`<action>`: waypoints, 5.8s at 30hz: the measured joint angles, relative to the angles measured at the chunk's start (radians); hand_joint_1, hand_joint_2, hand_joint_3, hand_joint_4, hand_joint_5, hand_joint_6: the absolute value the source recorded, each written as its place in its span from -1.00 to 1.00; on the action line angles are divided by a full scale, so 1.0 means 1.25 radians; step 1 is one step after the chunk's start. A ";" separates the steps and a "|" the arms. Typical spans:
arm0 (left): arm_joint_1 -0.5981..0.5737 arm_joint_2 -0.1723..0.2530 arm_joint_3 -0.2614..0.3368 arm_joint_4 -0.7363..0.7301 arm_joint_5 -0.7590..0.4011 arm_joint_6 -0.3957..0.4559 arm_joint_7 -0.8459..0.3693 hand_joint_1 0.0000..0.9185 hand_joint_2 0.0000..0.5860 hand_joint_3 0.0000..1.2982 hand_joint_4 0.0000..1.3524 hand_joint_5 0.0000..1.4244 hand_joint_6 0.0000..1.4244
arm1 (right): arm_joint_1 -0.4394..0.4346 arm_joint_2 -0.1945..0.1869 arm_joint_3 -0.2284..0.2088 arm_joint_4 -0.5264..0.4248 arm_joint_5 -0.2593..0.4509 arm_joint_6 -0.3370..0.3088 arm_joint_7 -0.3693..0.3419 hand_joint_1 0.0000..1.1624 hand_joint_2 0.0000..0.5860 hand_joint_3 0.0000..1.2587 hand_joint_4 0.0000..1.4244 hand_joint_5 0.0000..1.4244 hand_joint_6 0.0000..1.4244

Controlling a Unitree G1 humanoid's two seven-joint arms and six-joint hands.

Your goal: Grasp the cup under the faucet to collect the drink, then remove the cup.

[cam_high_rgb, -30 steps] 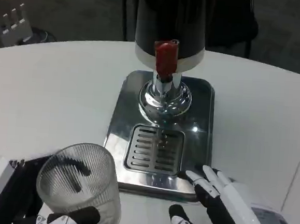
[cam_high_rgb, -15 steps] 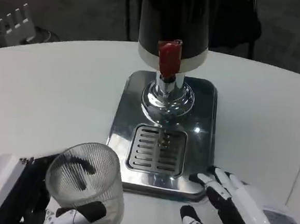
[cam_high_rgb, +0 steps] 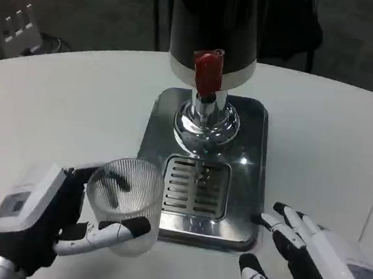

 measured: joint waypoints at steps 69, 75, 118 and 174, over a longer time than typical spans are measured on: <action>-0.397 0.036 -0.285 0.174 0.061 0.275 -0.026 -0.84 -0.64 -0.89 -1.00 -0.95 -0.58 | 0.139 0.081 -0.156 -0.033 0.138 -0.212 -0.018 -0.97 0.67 -0.71 -0.96 -1.00 -1.00; -0.384 0.062 -0.279 0.150 0.060 0.274 -0.033 -0.84 -0.63 -0.85 -1.00 -0.97 -0.60 | 0.135 0.081 -0.153 -0.033 0.138 -0.212 -0.015 -0.97 0.67 -0.71 -0.96 -1.00 -1.00; -0.324 0.132 0.114 -0.258 -0.822 0.503 -0.357 -1.00 -0.65 -0.73 -0.80 -0.62 -0.44 | 0.079 0.057 -0.094 -0.034 0.090 -0.130 0.025 -0.97 0.67 -0.69 -0.95 -1.00 -1.00; -0.588 0.134 -0.063 0.062 -0.620 0.481 -0.618 -1.00 -0.73 -0.52 -0.61 -0.51 -0.45 | 0.153 0.083 -0.139 -0.034 0.127 -0.227 0.002 -0.97 0.67 -0.69 -0.94 -1.00 -1.00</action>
